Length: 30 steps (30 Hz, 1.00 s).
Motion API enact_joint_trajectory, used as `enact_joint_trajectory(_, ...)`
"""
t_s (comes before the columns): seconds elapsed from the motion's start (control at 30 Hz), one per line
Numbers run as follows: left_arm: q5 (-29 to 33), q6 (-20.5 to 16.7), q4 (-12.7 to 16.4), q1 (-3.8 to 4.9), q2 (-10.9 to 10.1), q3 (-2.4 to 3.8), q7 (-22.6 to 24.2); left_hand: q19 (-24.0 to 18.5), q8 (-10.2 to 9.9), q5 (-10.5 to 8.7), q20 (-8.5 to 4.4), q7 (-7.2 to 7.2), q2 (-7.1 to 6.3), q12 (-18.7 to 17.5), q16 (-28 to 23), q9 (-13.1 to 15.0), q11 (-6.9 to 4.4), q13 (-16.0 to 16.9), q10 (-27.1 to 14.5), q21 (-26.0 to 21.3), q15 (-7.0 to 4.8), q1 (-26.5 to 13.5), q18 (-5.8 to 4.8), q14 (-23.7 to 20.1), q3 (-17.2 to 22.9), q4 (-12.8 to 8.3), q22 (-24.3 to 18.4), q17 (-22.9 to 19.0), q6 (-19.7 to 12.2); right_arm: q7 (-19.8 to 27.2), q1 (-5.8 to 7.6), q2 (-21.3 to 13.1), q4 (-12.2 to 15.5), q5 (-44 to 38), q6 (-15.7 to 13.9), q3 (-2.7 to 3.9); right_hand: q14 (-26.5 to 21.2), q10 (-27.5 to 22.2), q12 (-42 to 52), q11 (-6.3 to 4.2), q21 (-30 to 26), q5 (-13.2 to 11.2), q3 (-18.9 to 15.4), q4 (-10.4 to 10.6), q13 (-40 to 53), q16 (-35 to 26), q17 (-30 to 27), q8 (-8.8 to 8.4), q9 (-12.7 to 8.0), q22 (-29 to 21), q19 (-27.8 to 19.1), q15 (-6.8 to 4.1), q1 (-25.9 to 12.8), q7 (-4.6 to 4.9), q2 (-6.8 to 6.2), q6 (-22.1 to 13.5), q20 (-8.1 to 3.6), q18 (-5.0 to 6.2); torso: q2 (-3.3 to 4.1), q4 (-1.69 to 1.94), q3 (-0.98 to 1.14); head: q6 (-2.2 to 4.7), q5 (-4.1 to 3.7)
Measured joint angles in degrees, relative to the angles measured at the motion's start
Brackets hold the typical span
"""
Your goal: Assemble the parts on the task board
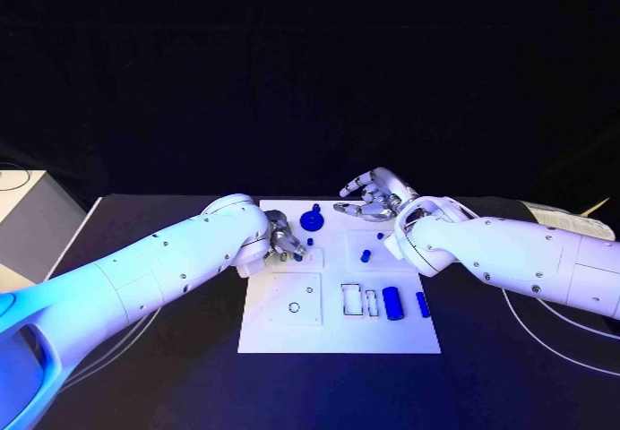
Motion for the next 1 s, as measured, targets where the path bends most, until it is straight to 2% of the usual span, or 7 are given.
enact_joint_trajectory(0.17,-0.03,-0.14,-0.26,0.03,0.17,-0.08,0.04,0.13,-0.15,-0.29,-0.13,-0.33,0.31,0.0,0.0,4.57,0.01,0.0,0.01,0.0,0.0,-0.31,0.0,0.0,-0.72,-0.72,-0.01,0.0,0.47,0.01,0.0,-0.02,0.02,-0.01,0.0,0.0,0.0,0.0,0.0,0.0,0.0,0.0,0.0,0.0,0.0,0.0,0.0,0.0,0.0,0.05,0.0,0.0,0.0,0.0,0.0,0.0,0.0,0.0,0.02,-0.02,0.0,-0.05,-0.04)
enact_joint_trajectory(0.2,-0.04,-0.2,-0.32,0.03,0.21,-0.09,0.07,0.12,-0.45,-0.38,-0.13,-0.44,0.43,0.0,0.0,11.1,0.01,0.0,0.01,0.0,0.0,-0.43,0.0,0.0,-0.73,-0.73,-0.01,0.0,0.57,0.01,0.0,-0.02,0.03,-0.01,0.0,0.0,0.0,0.0,0.0,0.0,0.0,0.0,0.0,0.0,0.0,0.0,0.0,0.0,0.0,0.05,0.0,0.0,0.0,0.0,0.0,0.0,0.0,0.0,0.02,-0.02,0.0,-0.07,-0.04)
enact_joint_trajectory(0.27,-0.09,-0.29,-0.44,0.03,0.34,-0.17,0.1,0.13,-0.47,-0.61,-0.12,-0.84,0.58,0.0,0.0,15.87,0.0,0.0,0.02,0.0,0.0,-0.58,0.0,0.0,-1.08,-1.08,-0.01,0.0,0.97,0.01,0.0,-0.03,0.04,-0.01,0.0,0.0,0.0,0.0,0.0,0.0,0.0,0.08,0.0,0.0,0.0,0.0,0.0,0.05,0.01,0.05,0.0,0.0,0.0,0.0,0.0,0.0,0.0,0.0,0.02,-0.01,0.0,-0.1,-0.07)
enact_joint_trajectory(0.5,-0.12,-0.5,-0.84,0.01,0.55,-0.31,0.18,0.12,-0.63,-1.09,-0.12,-1.97,0.44,0.0,0.0,16.25,-0.1,0.16,0.12,0.0,-0.23,-0.44,0.0,0.2,-3.84,-1.38,-0.01,0.0,2.1,0.02,0.0,-0.04,0.07,-0.01,0.0,0.0,0.0,0.0,0.0,0.0,0.0,0.23,0.0,0.0,-0.01,0.0,0.0,0.26,0.08,0.04,0.0,0.0,0.0,0.0,0.0,0.0,0.0,0.0,-0.01,0.03,0.0,-0.16,-0.13)
enact_joint_trajectory(0.57,-0.12,-0.52,-0.93,-0.01,0.58,-0.37,0.2,0.24,-1.48,-2.13,-0.24,-3.02,0.44,0.0,0.0,16.25,-0.26,0.23,-0.03,0.0,-0.24,-0.44,0.0,0.2,-5.02,-0.99,-0.01,0.0,3.16,0.02,0.0,-0.04,0.08,-0.02,0.0,0.0,0.0,0.0,0.0,0.0,0.0,0.23,0.0,0.0,-0.01,0.0,0.0,0.26,0.08,0.04,0.0,0.0,0.0,0.0,0.0,0.0,0.0,0.0,-0.02,0.02,0.0,-0.16,-0.14)
enact_joint_trajectory(0.7,-0.1,-0.52,-1.05,-0.04,0.62,-0.43,0.22,0.33,-2.34,-7.07,-0.33,-3.56,0.21,0.0,0.0,16.22,-0.36,0.35,-0.15,0.0,-0.43,-0.2,0.0,0.01,-6.74,-0.2,-0.02,0.0,3.69,0.03,0.0,-0.04,0.1,-0.02,0.0,0.0,0.0,0.0,0.0,0.0,0.0,0.23,0.0,0.0,0.04,0.0,0.0,0.26,0.07,0.04,0.0,0.0,0.0,0.0,0.0,0.0,0.0,0.0,-0.03,0.03,0.01,-0.16,-0.14)
enact_joint_trajectory(1.0,-0.02,-0.46,-1.02,-0.02,0.53,-0.51,0.35,0.33,-2.46,-8.36,-0.33,-3.64,-0.06,-0.01,0.0,16.17,-0.37,0.35,-0.16,0.0,-0.42,0.83,0.0,0.01,-7.14,-0.44,0.05,0.0,3.8,0.04,0.0,-0.17,0.19,-0.02,0.0,0.0,0.0,0.0,0.0,0.0,0.0,0.23,0.0,0.0,0.04,0.0,0.0,0.25,0.07,0.03,0.0,0.0,0.0,0.0,0.0,0.0,0.0,0.0,-0.05,0.02,0.01,-0.24,-0.21)
